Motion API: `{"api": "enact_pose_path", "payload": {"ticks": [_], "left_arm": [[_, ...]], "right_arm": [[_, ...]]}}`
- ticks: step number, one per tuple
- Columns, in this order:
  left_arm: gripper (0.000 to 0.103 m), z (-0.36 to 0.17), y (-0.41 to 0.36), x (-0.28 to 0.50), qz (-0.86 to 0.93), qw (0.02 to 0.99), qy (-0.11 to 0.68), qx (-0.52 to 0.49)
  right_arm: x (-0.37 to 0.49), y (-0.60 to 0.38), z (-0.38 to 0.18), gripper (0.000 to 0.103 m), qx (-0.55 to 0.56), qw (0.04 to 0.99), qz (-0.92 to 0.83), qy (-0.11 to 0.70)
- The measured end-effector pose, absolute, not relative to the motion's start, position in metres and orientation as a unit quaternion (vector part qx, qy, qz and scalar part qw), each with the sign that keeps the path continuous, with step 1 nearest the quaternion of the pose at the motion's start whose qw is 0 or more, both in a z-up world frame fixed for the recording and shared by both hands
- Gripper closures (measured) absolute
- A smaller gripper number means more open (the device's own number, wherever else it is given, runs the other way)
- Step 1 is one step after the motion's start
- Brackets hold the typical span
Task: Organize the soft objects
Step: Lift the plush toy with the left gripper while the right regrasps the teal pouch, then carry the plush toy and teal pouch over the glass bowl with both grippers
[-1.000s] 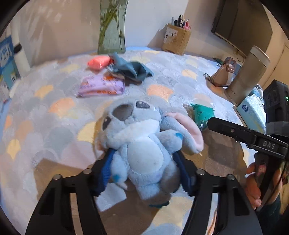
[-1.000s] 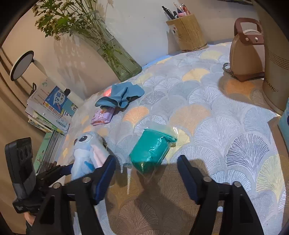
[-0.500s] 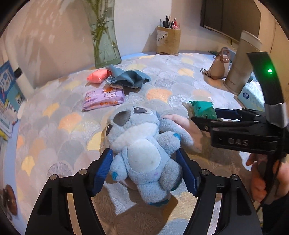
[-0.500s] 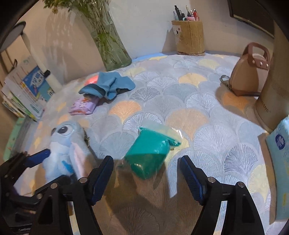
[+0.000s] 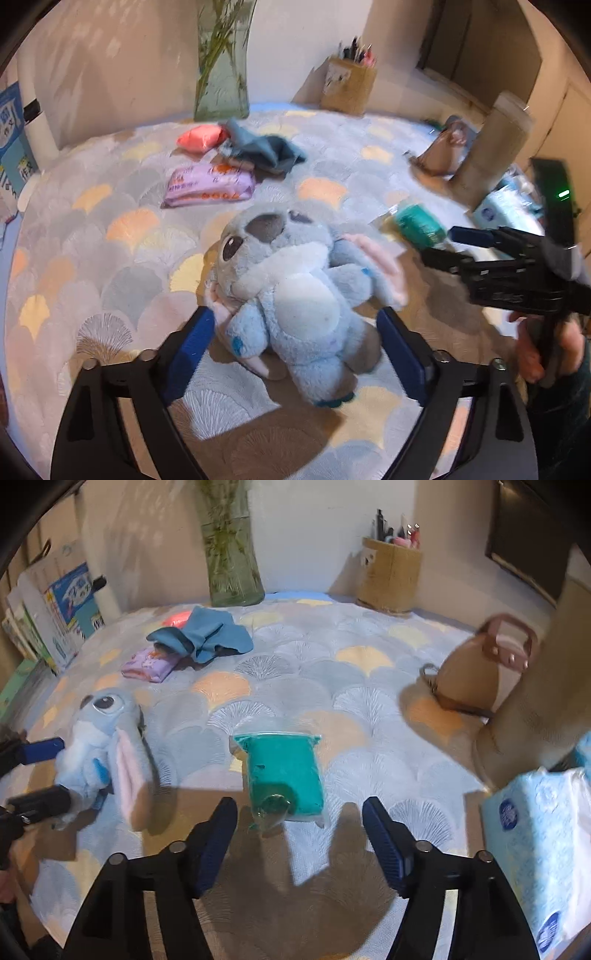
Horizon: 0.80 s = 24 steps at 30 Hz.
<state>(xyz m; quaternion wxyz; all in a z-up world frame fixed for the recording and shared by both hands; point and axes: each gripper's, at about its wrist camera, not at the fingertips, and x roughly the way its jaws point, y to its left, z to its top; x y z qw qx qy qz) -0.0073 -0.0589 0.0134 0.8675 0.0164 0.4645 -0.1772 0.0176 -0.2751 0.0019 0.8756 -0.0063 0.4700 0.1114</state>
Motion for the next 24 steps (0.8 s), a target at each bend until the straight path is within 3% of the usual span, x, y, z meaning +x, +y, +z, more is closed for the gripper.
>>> {"api": "enact_pose_path", "payload": {"ticks": [7,9,11,12,13,15,24], "left_arm": [[0.014,-0.007,-0.064,0.002,-0.159,0.871,0.464,0.010],[0.021,-0.007,-0.059,0.003,-0.155,0.876,0.457,-0.011],[0.038,-0.005,-0.056,0.003,-0.151,0.879,0.451,-0.016],[0.043,-0.004,-0.056,0.002,-0.148,0.881,0.449,-0.012],[0.047,-0.003,-0.056,0.001,-0.147,0.883,0.446,-0.012],[0.052,0.001,-0.056,-0.003,-0.143,0.888,0.436,-0.013],[0.053,0.048,-0.077,-0.021,-0.174,0.908,0.380,0.003]], "right_arm": [[0.022,-0.270,-0.005,0.034,0.038,0.880,0.100,0.462],[0.023,-0.268,-0.005,0.034,0.039,0.881,0.096,0.462],[0.023,-0.267,-0.005,0.043,0.041,0.884,0.094,0.456],[0.022,-0.265,-0.005,0.057,0.040,0.886,0.095,0.453],[0.022,-0.264,-0.004,0.064,0.040,0.887,0.097,0.450],[0.021,-0.263,-0.003,0.065,0.038,0.890,0.094,0.445],[-0.006,-0.275,0.035,0.065,0.062,0.909,0.098,0.401]]}}
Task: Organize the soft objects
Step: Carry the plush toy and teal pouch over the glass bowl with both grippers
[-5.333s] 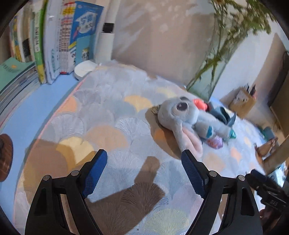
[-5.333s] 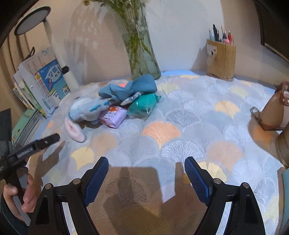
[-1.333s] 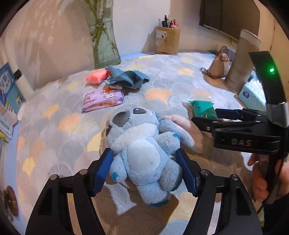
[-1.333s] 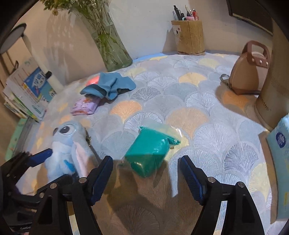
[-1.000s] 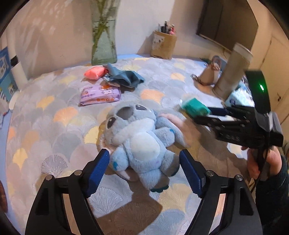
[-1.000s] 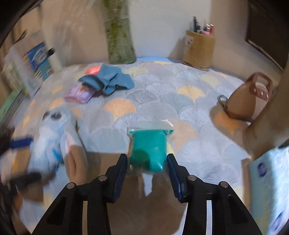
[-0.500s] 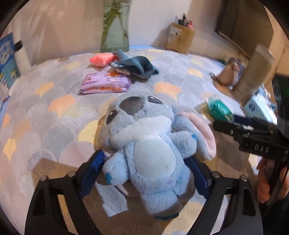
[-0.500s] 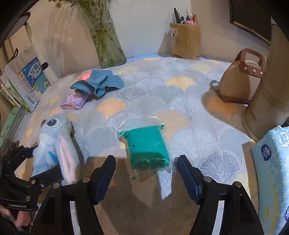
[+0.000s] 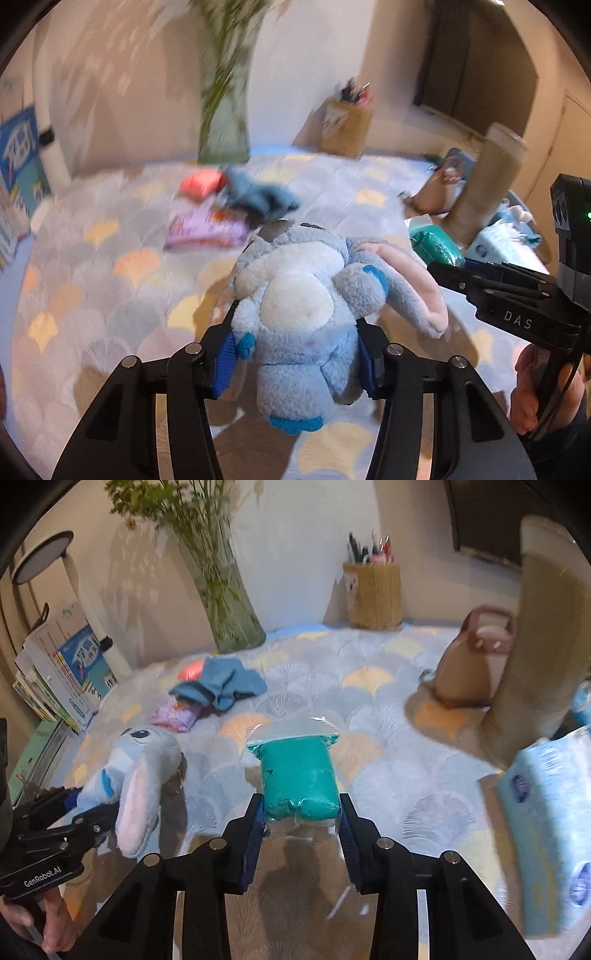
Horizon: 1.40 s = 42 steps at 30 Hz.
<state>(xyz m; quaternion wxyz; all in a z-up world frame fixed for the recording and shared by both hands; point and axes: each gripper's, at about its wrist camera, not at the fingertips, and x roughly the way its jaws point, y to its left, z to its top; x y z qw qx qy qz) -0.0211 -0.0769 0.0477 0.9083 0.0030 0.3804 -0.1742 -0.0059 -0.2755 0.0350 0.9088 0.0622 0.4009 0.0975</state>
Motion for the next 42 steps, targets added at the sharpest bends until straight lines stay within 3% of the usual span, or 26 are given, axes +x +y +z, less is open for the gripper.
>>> {"api": "enact_pose_path", "payload": {"ticks": [11,23,36,38,39,40,42], "left_arm": [[0.053,0.117,-0.179,-0.045,-0.290,0.906,0.304,0.053],[0.053,0.147,-0.350,-0.051,-0.439,0.842,0.293,0.110],[0.050,0.121,-0.488,0.015,-0.373,0.861,0.318,0.133],[0.044,0.117,-0.501,0.016,-0.361,0.868,0.306,0.151],[0.037,0.115,-0.505,0.014,-0.358,0.868,0.301,0.166],[0.035,0.113,-0.508,0.013,-0.355,0.869,0.296,0.178],[0.035,0.113,-0.507,0.009,-0.361,0.865,0.294,0.186]], "right_arm": [[-0.065,-0.365,0.109,0.065,0.086,0.941,0.023,0.327],[-0.105,-0.537,0.154,0.065,0.191,0.932,-0.143,0.272],[-0.064,-0.664,0.120,0.065,0.326,0.872,-0.221,0.291],[-0.058,-0.672,0.112,0.063,0.323,0.867,-0.228,0.303],[-0.055,-0.674,0.109,0.057,0.318,0.865,-0.230,0.312],[-0.054,-0.673,0.106,0.042,0.311,0.863,-0.234,0.322],[-0.056,-0.672,0.103,0.037,0.303,0.865,-0.235,0.322]]}}
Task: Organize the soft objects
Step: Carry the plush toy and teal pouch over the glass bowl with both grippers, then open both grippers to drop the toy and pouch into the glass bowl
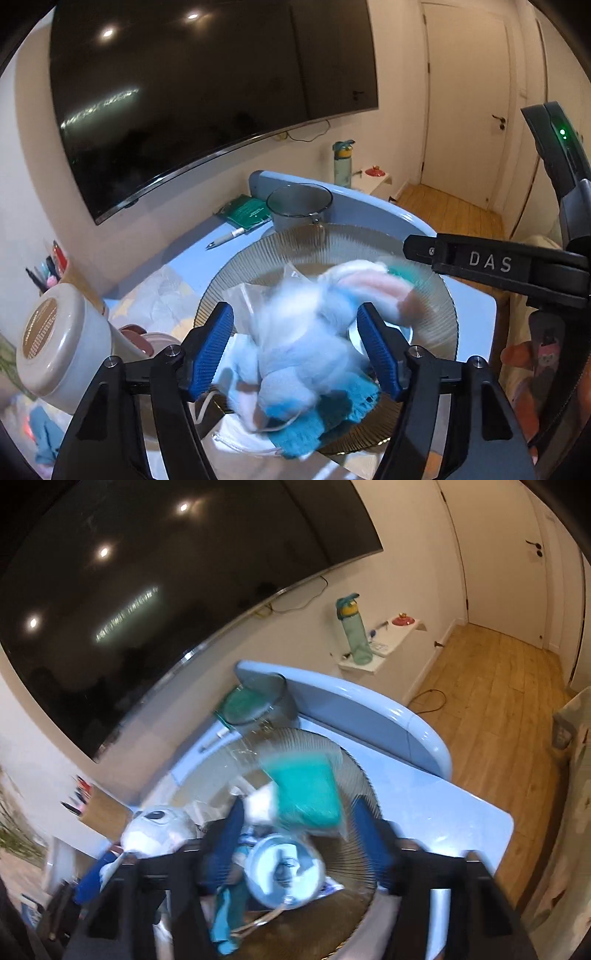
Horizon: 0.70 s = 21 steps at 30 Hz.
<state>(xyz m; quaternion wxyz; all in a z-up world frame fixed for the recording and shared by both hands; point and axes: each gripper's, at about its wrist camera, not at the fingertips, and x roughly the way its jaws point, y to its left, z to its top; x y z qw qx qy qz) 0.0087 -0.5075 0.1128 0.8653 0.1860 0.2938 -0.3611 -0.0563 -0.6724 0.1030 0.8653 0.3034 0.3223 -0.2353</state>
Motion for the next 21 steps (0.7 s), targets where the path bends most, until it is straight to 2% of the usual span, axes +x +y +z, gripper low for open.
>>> {"api": "enact_pose_path", "payload": {"ticks": [10,15,21], "left_arm": [[0.034,0.148,-0.452,-0.040,-0.432,0.845,0.272,0.162],[0.033,0.166,-0.386,-0.060,-0.428,0.853,0.261,0.148],[0.033,0.184,-0.292,-0.071,-0.370,0.887,0.242,0.135]], "right_arm": [[-0.109,-0.652,0.114,0.037,0.326,0.870,-0.228,0.292],[-0.122,-0.609,0.129,0.037,0.306,0.886,-0.192,0.290],[-0.117,-0.520,0.164,0.036,0.223,0.925,-0.121,0.282]]}}
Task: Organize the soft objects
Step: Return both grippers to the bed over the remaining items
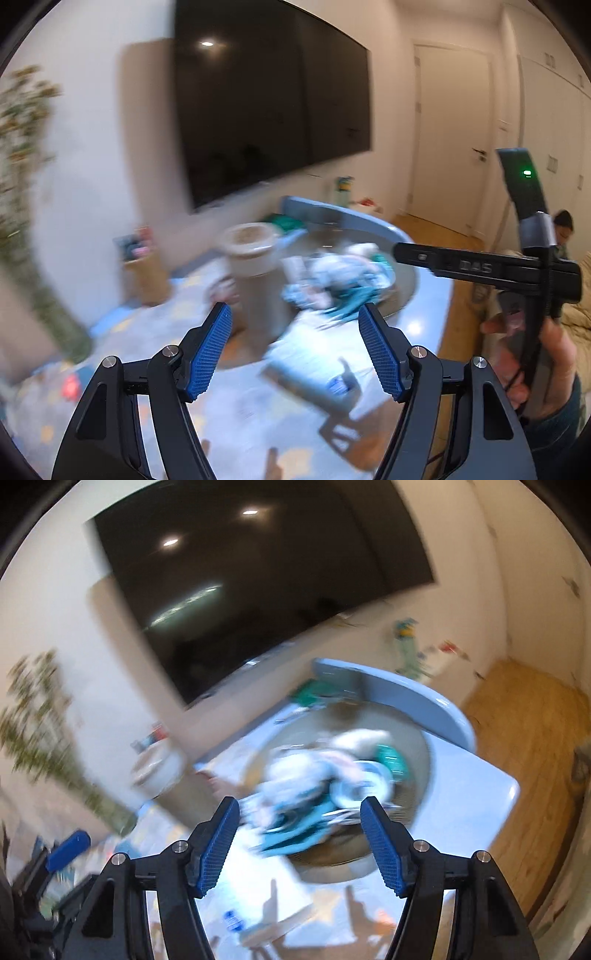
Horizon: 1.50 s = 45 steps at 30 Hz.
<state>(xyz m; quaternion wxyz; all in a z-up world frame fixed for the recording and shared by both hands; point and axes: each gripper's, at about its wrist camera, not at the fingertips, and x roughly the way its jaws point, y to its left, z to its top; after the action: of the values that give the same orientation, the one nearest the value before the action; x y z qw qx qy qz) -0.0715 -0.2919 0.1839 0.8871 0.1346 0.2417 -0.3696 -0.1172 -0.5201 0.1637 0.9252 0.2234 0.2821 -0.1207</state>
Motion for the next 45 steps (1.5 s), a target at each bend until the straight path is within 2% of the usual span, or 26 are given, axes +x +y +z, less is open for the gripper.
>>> {"api": "enact_pose_path", "payload": {"ticks": [2,3,4,6,11,18,23,26,29,35,36,38,45], "left_arm": [[0.033,0.190,-0.256,-0.072,-0.332,0.905,0.235,0.127],[0.032,0.192,-0.235,-0.072,-0.310,0.914,0.229,0.122],[0.026,0.194,-0.218,-0.072,-0.289,0.923,0.225,0.119],[0.019,0.194,-0.178,-0.069,-0.231,0.942,0.217,0.110],[0.019,0.171,-0.087,-0.044,-0.120,0.958,0.253,0.061],[0.019,0.081,0.001,-0.006,-0.024,0.943,0.332,-0.014],[0.019,0.027,0.020,0.011,-0.014,0.927,0.373,-0.037],[0.019,0.012,0.022,0.014,-0.014,0.922,0.383,-0.051],[0.019,0.007,0.014,0.017,-0.013,0.919,0.392,-0.032],[0.019,0.003,0.004,0.019,-0.005,0.919,0.395,0.004],[0.019,0.002,0.004,0.021,-0.002,0.916,0.402,0.006],[0.019,-0.005,0.005,0.028,0.009,0.903,0.429,0.008],[0.017,0.005,0.019,0.036,-0.023,0.884,0.464,-0.042]], "right_arm": [[-0.115,-0.490,0.173,0.036,0.198,0.936,-0.089,0.276],[-0.113,-0.472,0.178,0.030,0.184,0.941,-0.073,0.273],[-0.109,-0.452,0.182,0.022,0.167,0.947,-0.054,0.270],[-0.103,-0.410,0.186,0.018,0.130,0.956,-0.011,0.264],[-0.065,-0.316,0.164,0.016,0.062,0.954,0.068,0.285],[-0.004,-0.228,0.082,0.014,0.038,0.925,0.130,0.355],[0.022,-0.203,0.020,0.014,0.008,0.910,0.121,0.396],[0.028,-0.202,0.005,0.014,0.012,0.903,0.116,0.414],[0.028,-0.206,0.006,0.014,0.021,0.905,0.111,0.410],[0.043,-0.203,-0.011,0.014,0.013,0.888,0.069,0.454],[0.044,-0.202,-0.013,0.012,0.011,0.886,0.068,0.458],[0.048,-0.200,-0.017,0.000,0.003,0.878,0.067,0.473],[0.063,-0.195,-0.002,0.000,-0.017,0.847,0.103,0.521]]}}
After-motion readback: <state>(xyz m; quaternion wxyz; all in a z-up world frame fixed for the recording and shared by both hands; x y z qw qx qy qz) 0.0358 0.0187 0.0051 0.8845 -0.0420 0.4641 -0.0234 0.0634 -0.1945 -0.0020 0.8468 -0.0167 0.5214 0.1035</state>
